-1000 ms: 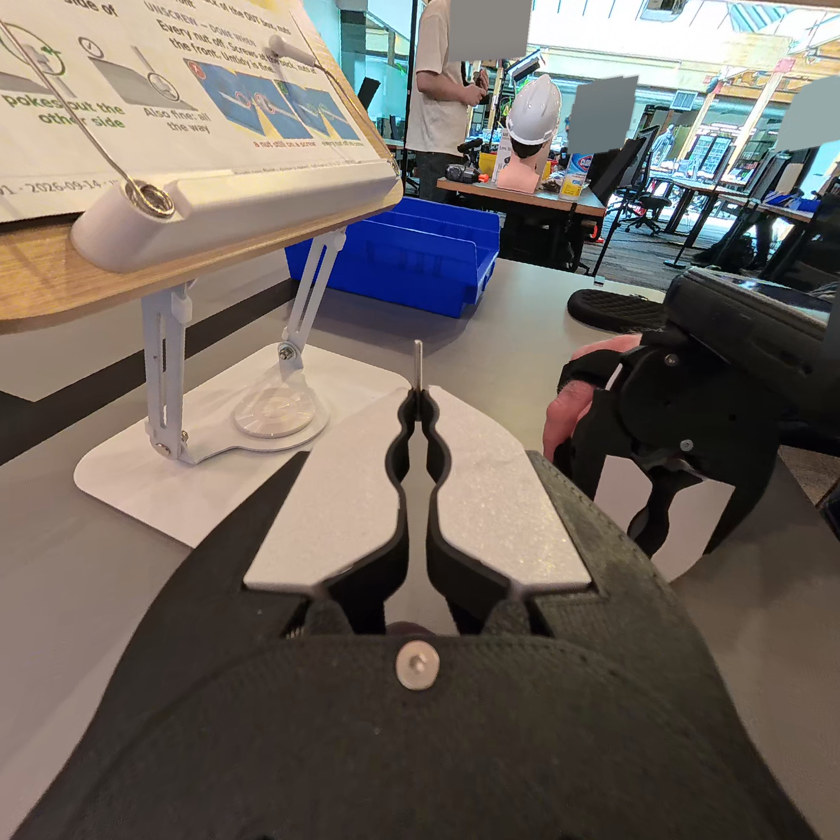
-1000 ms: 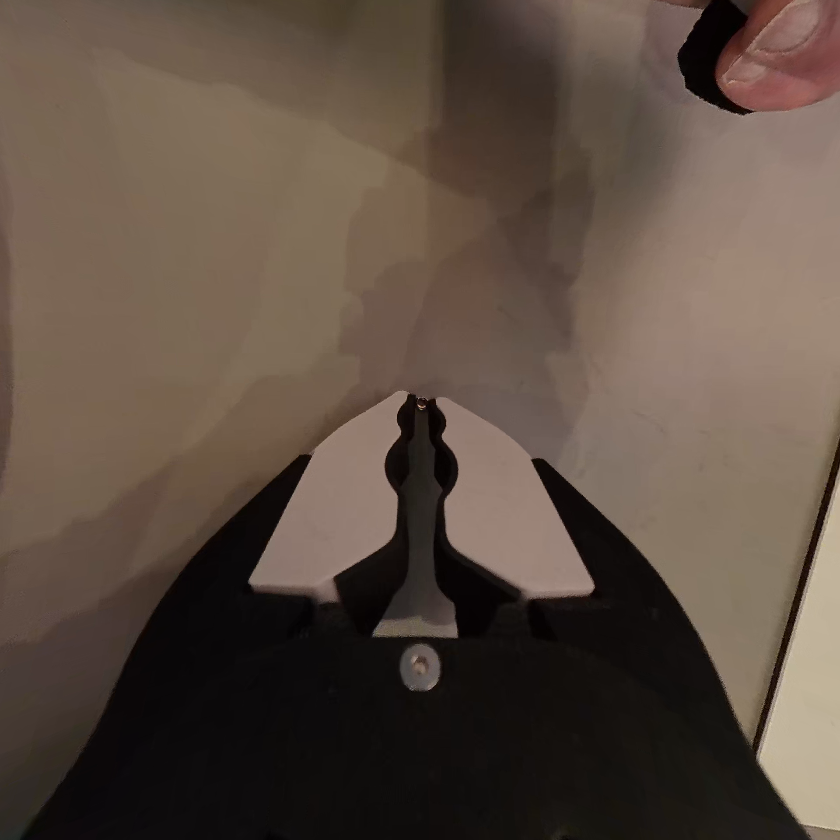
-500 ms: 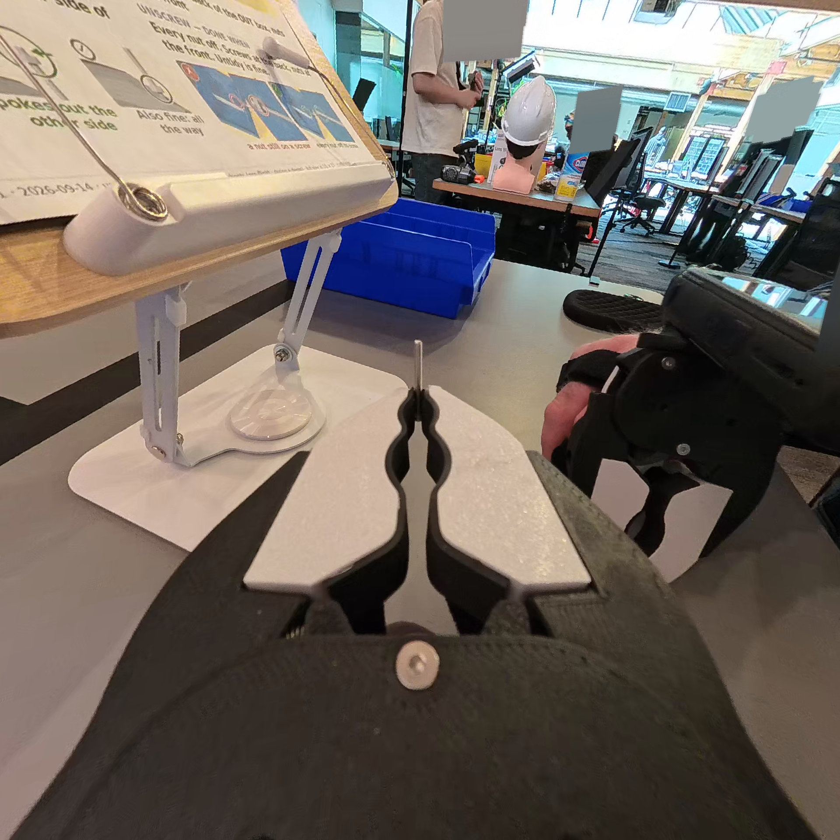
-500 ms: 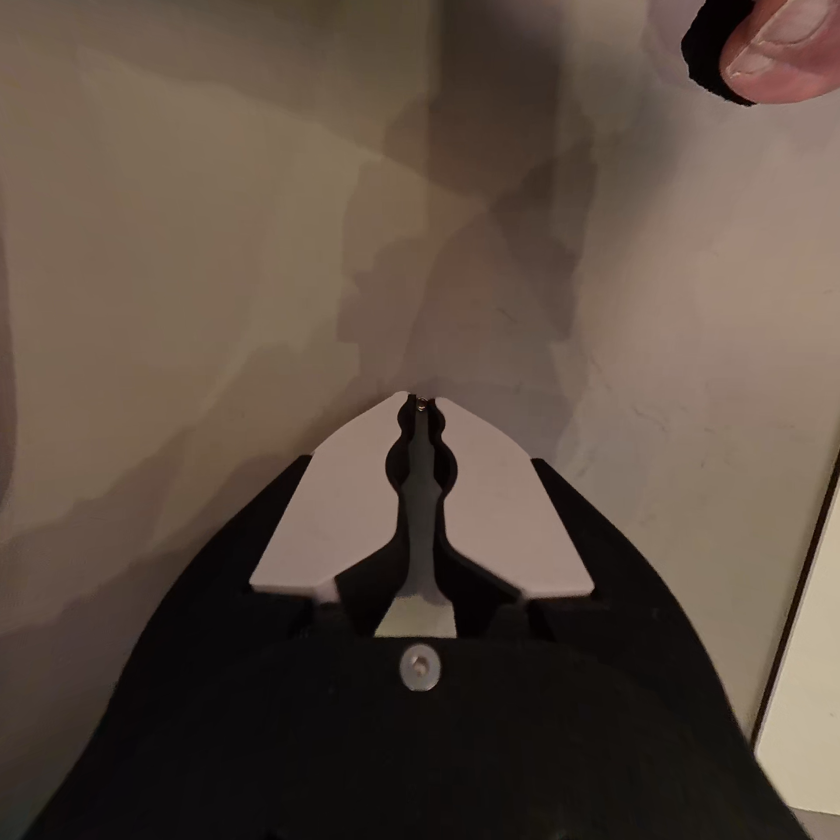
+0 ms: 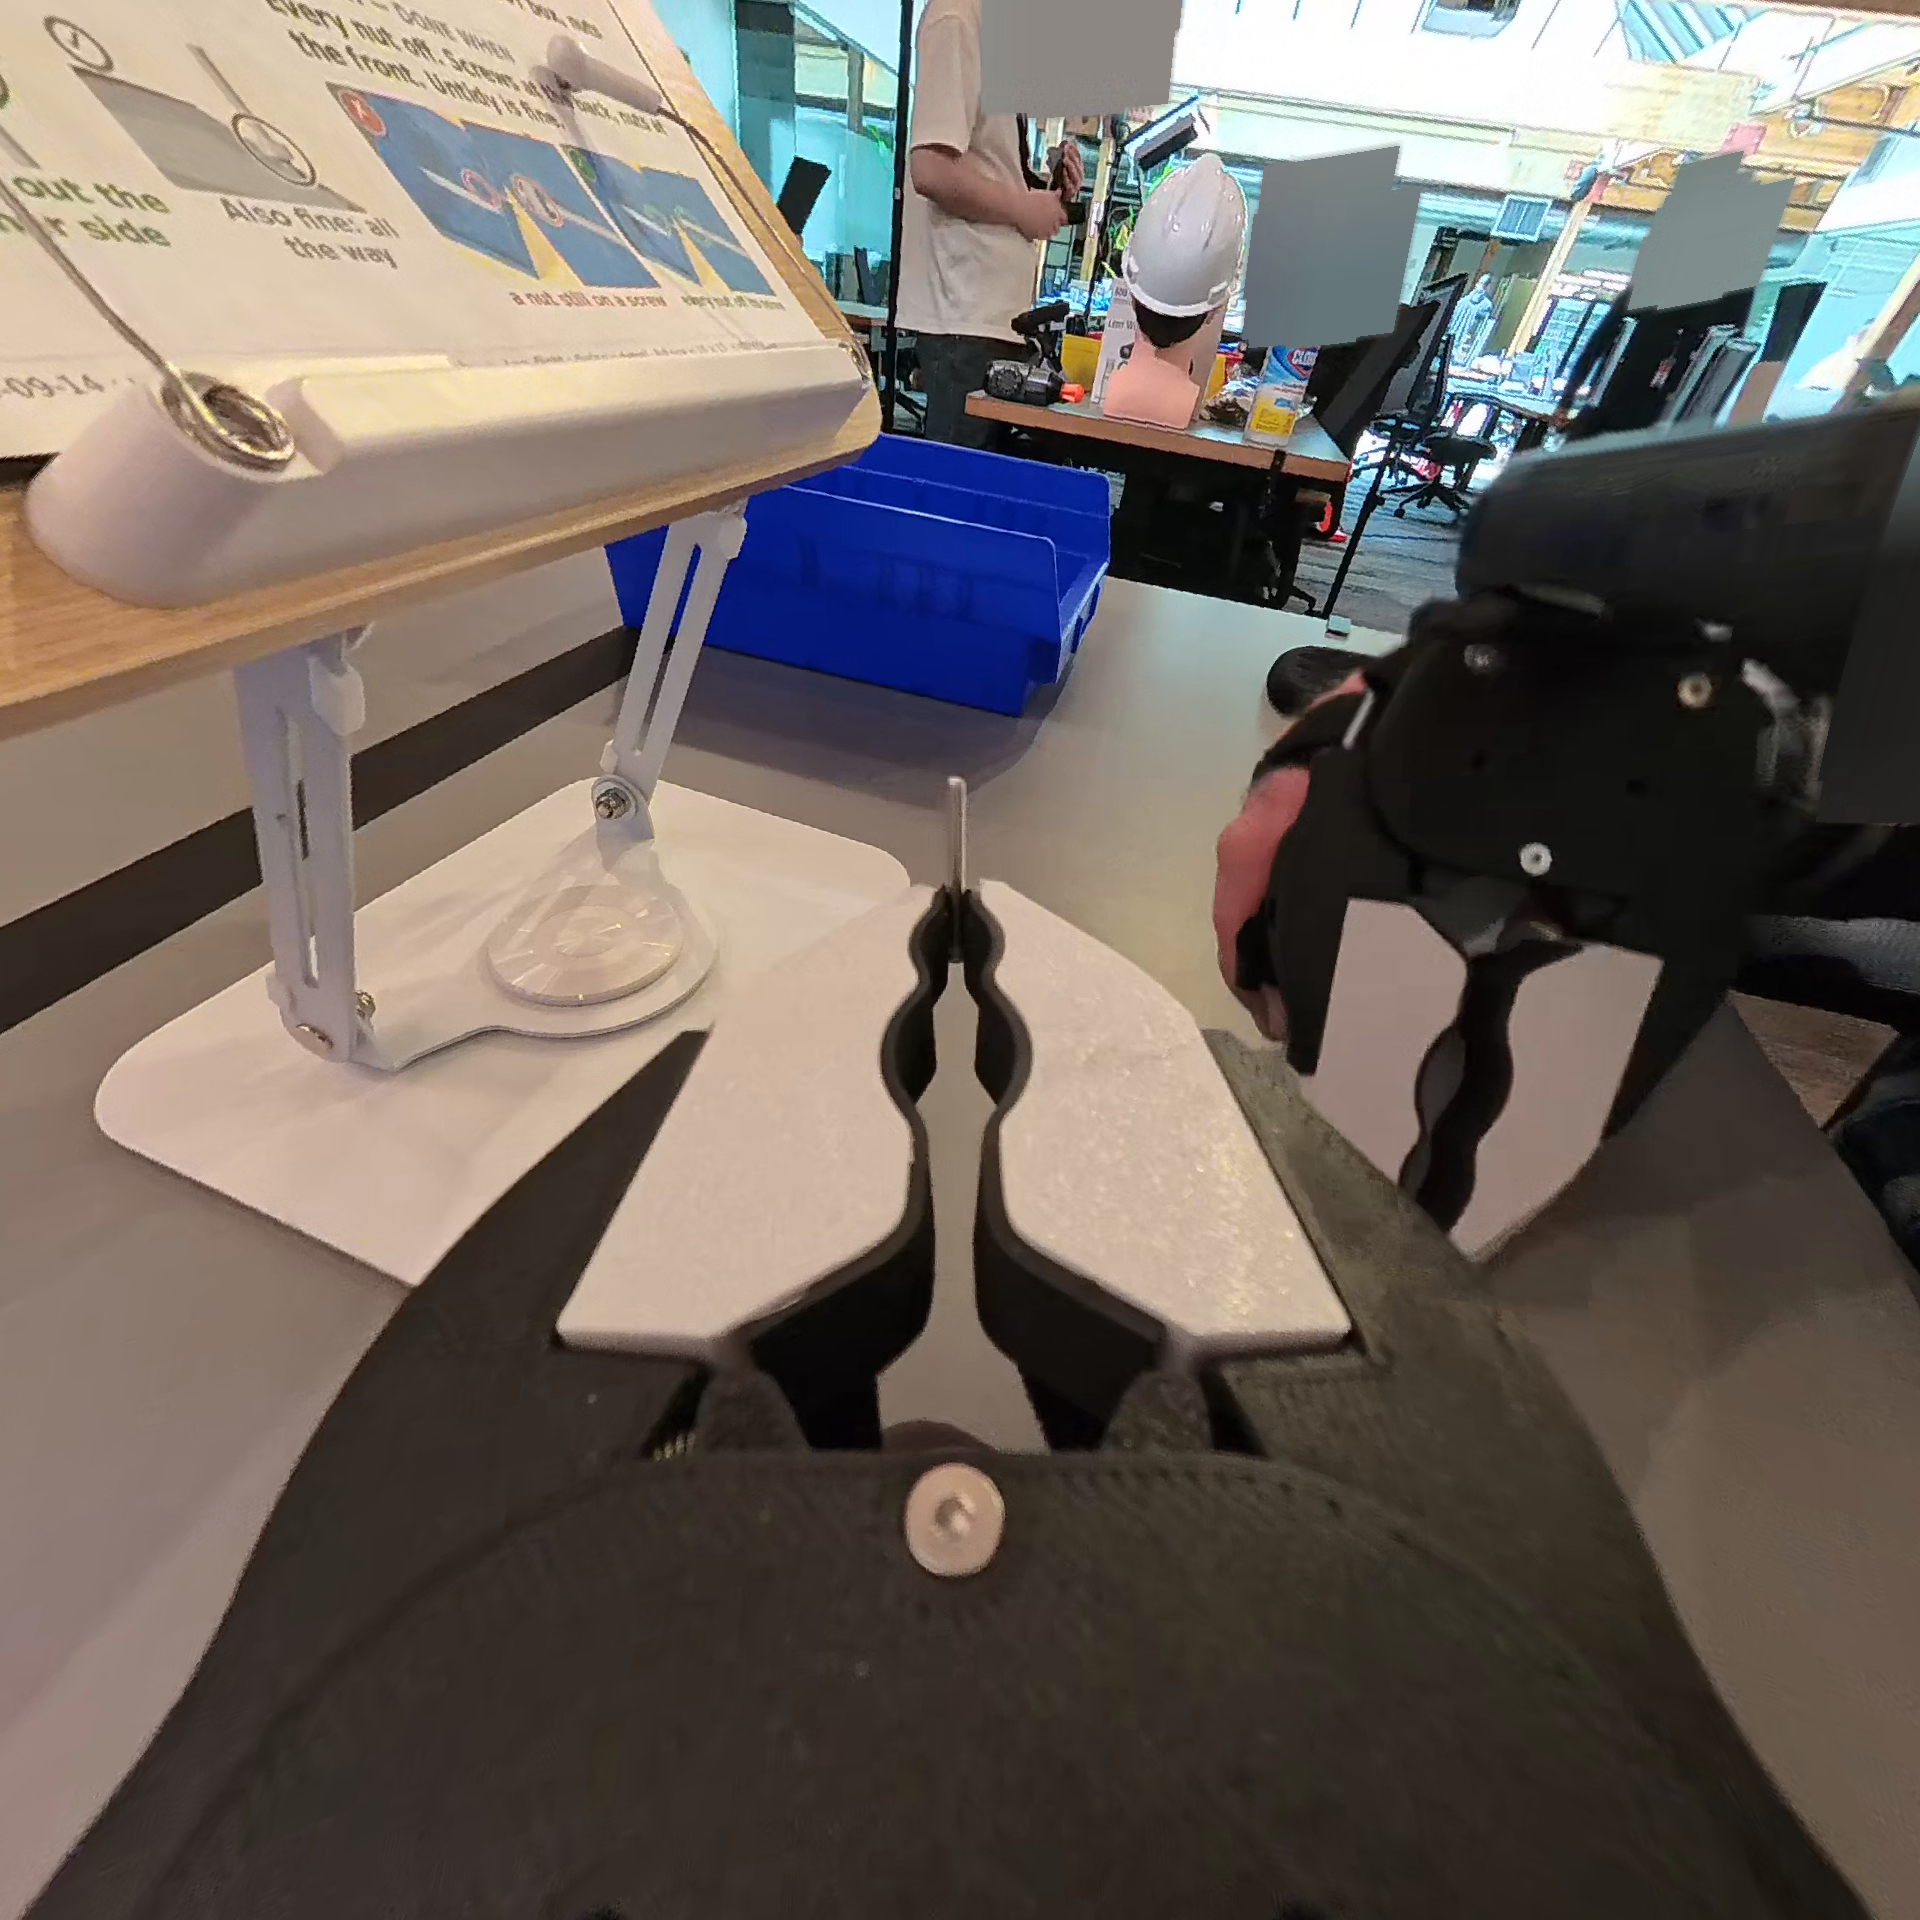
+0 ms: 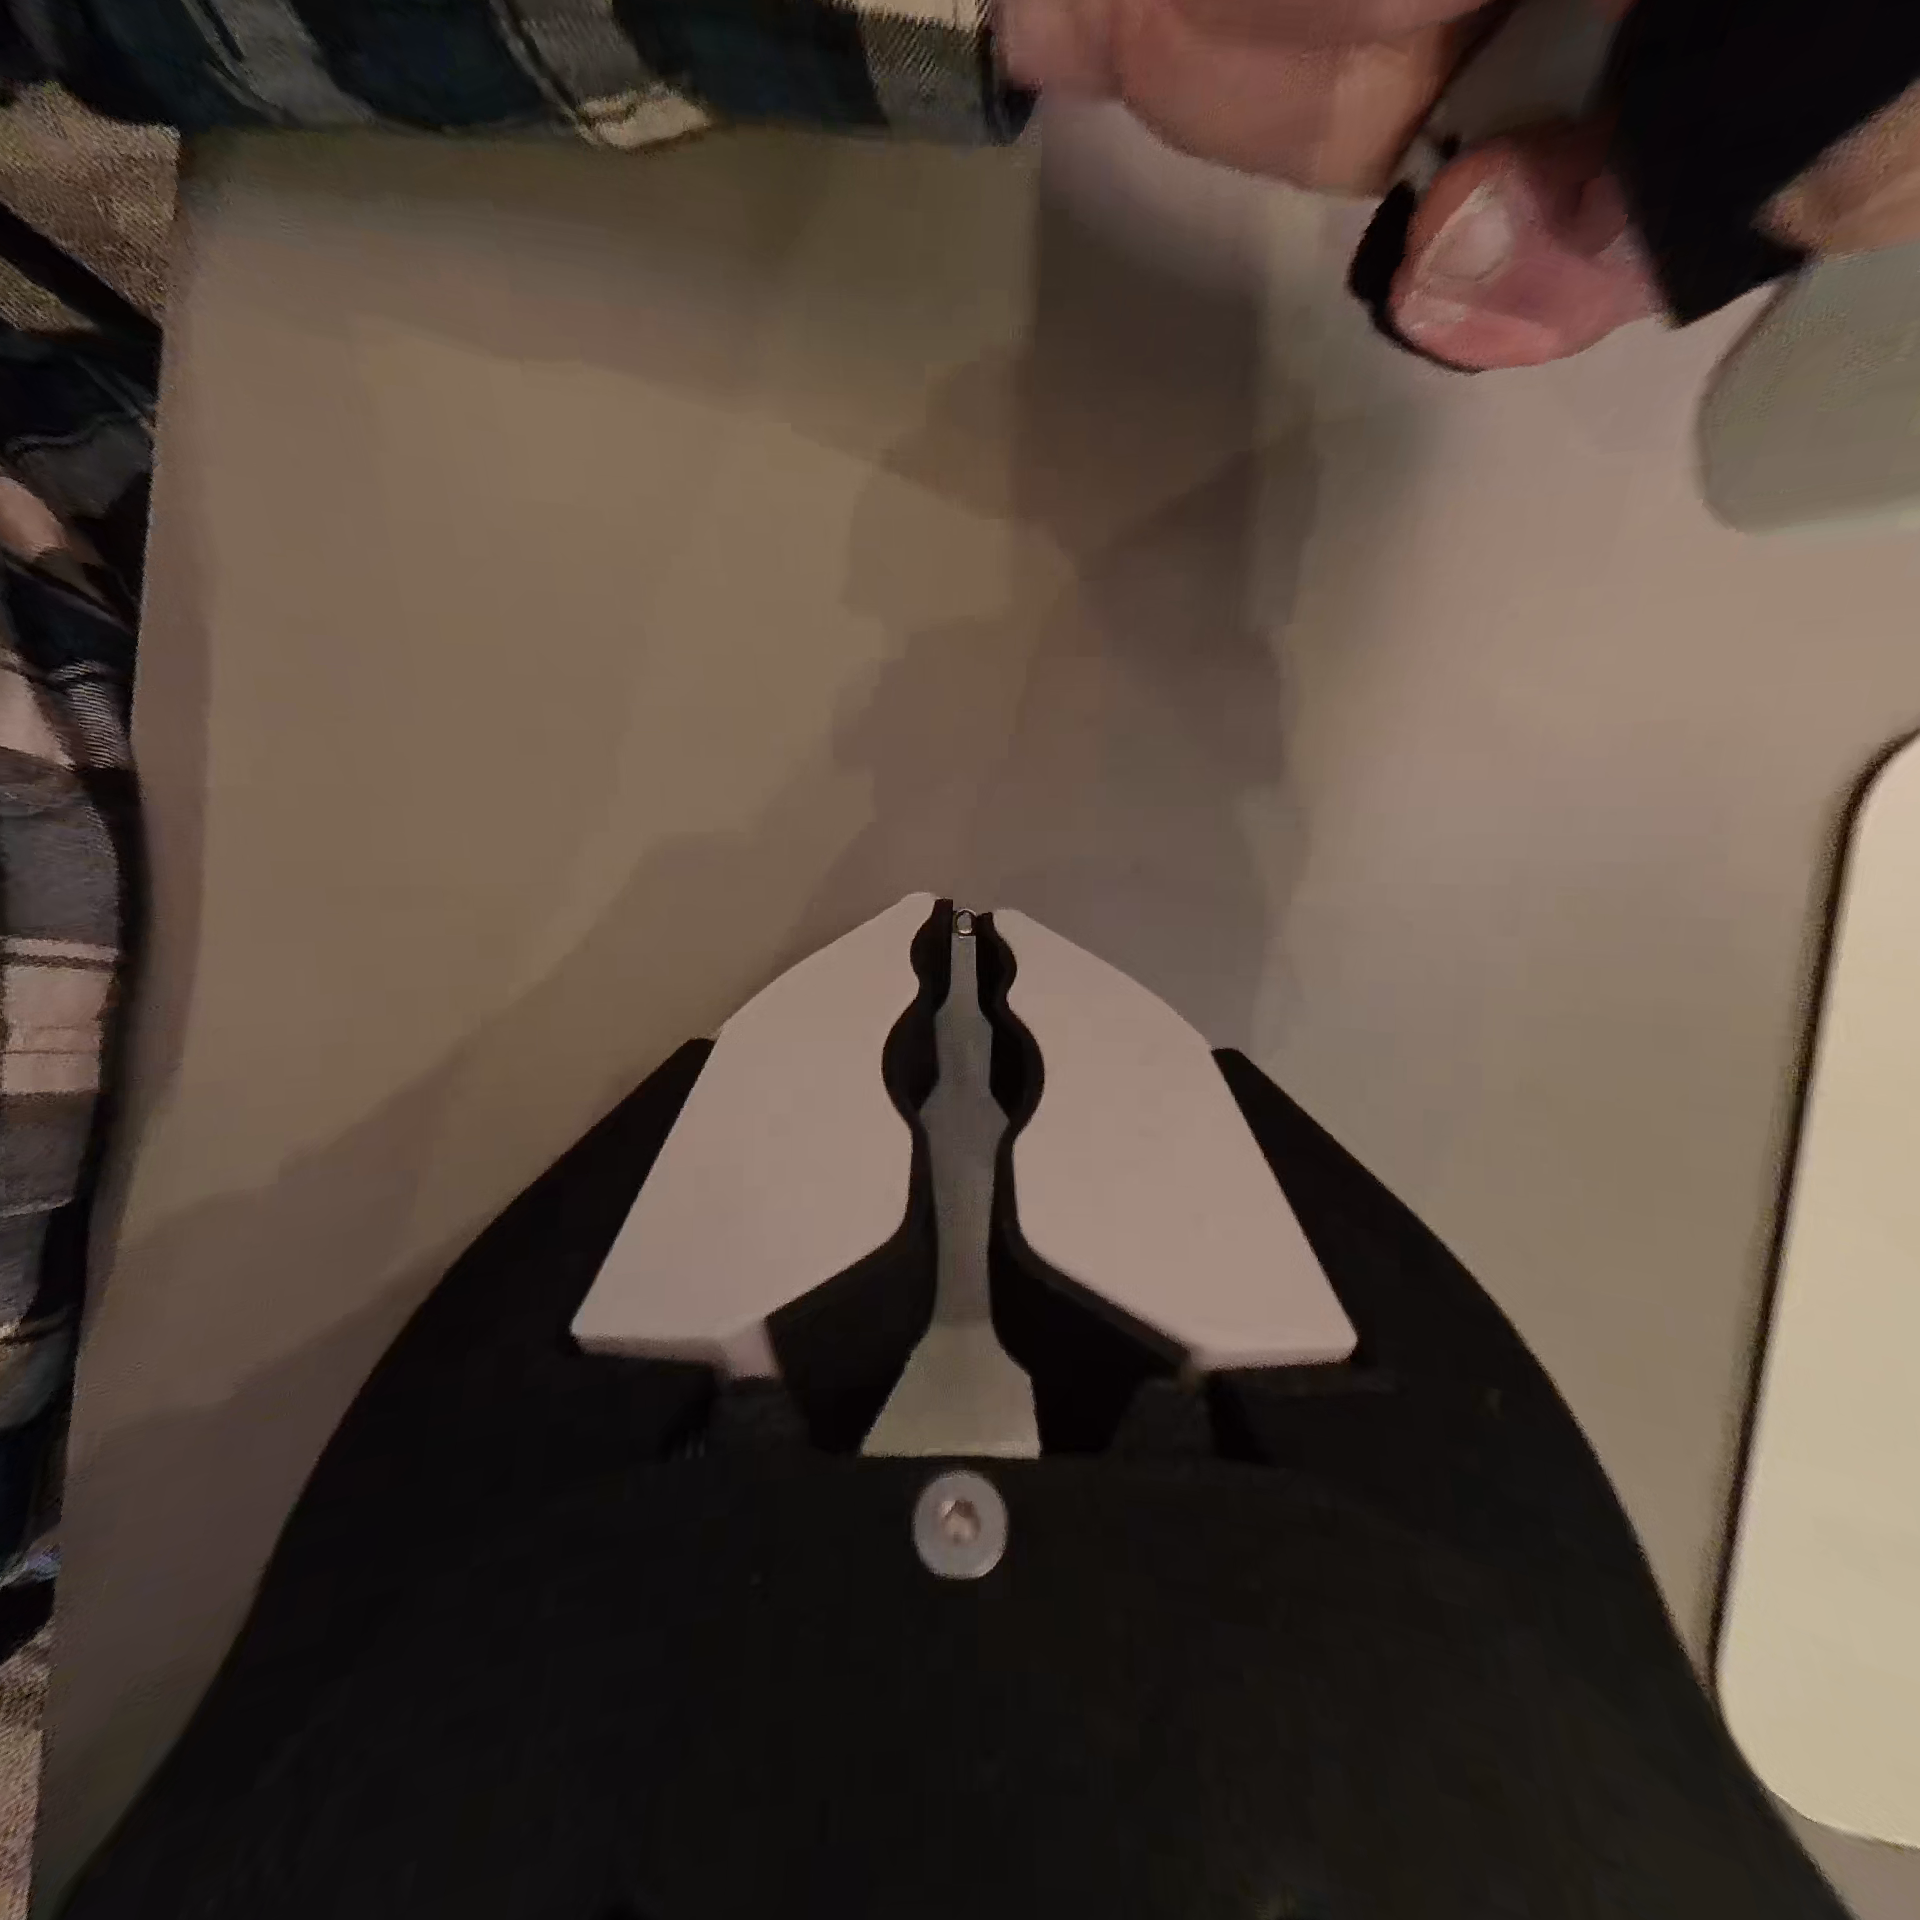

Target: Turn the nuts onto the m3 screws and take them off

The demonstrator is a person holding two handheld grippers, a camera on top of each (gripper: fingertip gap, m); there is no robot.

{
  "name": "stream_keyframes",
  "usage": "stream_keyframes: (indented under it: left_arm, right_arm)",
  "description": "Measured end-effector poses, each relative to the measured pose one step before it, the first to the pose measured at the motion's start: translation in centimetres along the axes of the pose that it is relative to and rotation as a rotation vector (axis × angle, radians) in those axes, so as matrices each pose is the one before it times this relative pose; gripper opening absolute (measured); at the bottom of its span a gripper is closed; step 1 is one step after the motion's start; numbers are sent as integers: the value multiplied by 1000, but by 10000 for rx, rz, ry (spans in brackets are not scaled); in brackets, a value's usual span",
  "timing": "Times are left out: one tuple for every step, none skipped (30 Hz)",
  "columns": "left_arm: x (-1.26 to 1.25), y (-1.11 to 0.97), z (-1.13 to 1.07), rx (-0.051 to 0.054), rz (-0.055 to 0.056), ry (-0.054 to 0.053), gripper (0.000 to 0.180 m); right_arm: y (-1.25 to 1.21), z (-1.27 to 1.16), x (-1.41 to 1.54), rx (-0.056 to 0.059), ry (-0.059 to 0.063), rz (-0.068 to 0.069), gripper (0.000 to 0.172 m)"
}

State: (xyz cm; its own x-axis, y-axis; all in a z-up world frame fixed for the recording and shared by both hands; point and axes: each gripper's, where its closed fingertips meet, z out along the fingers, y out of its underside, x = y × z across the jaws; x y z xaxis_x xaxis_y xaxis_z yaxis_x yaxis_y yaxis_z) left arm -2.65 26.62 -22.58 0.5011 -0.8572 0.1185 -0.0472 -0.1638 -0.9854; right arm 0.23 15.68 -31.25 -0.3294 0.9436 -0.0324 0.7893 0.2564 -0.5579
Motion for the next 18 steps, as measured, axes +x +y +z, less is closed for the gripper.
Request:
stream_keyframes:
  left_arm:
    - [133, 96, 121, -34, 11, 52, 2]
    - [150, 104, 134, -42, 14, 60, 2]
    - [170, 70, 154, -24, 7, 67, 2]
    - [182, 56, 163, -12, 11, 63, 2]
    - [210, 29, 147, -10, 23, 69, 2]
    - [186, 18, 156, -10, 31, 51, 1]
    - [185, -7, 136, -4, 28, 48, 1]
    - [179, -1, 120, -9, 19, 53, 1]
    - [179, -9, 107, -2, 13, 57, 1]
    - [158, 1, 118, -3, 16, 41, 1]
    - [178, 8, 121, -11, 5, 64, 1]
    - [198, 9, 135, -11, 5, 66, 1]
    - [246, 41, 147, -29, 15, 93, 1]
    - [269, 40, 172, -38, 23, 96, 2]
    - [292, 63, 164, -47, 25, 110, 2]
    - [235, 65, 186, -61, 38, 72, 2]
    - [212, 47, 170, -47, 37, 63, 2]
    - [245, 39, 162, -49, 22, 92, 2]
  right_arm:
    - [-114, -564, 311, 99, 84, 20, 5]
    - [-154, -605, 325, 121, 75, 21, 5]
    - [-185, -666, 276, 145, 38, 32, 5]
    - [-225, -711, 290, 159, 22, 48, 5]
    - [-253, -761, 318, 152, 37, 33, 5]
    - [-285, -830, 360, 144, 64, 1, 5]
    - [-339, -887, 392, 152, 61, -5, 5]
    - [-382, -931, 415, 165, 57, -6, 5]
    - [-459, -939, 434, 191, 63, -14, 5]
    - [-488, -913, 439, 196, 64, -17, 5]
    - [-431, -815, 460, 145, 76, -41, 5]
    - [-362, -690, 453, 87, 81, -72, 5]
    - [-322, -576, 420, 63, 60, -81, 5]
    - [-287, -452, 377, 59, 27, -81, 5]
    - [-267, -346, 340, 60, 8, -86, 5]
    - [-226, -247, 345, 63, 20, -90, 5]
    - [-148, -148, 331, 30, 21, -77, 5]
    - [-76, -43, 256, -6, 1, -69, 5]
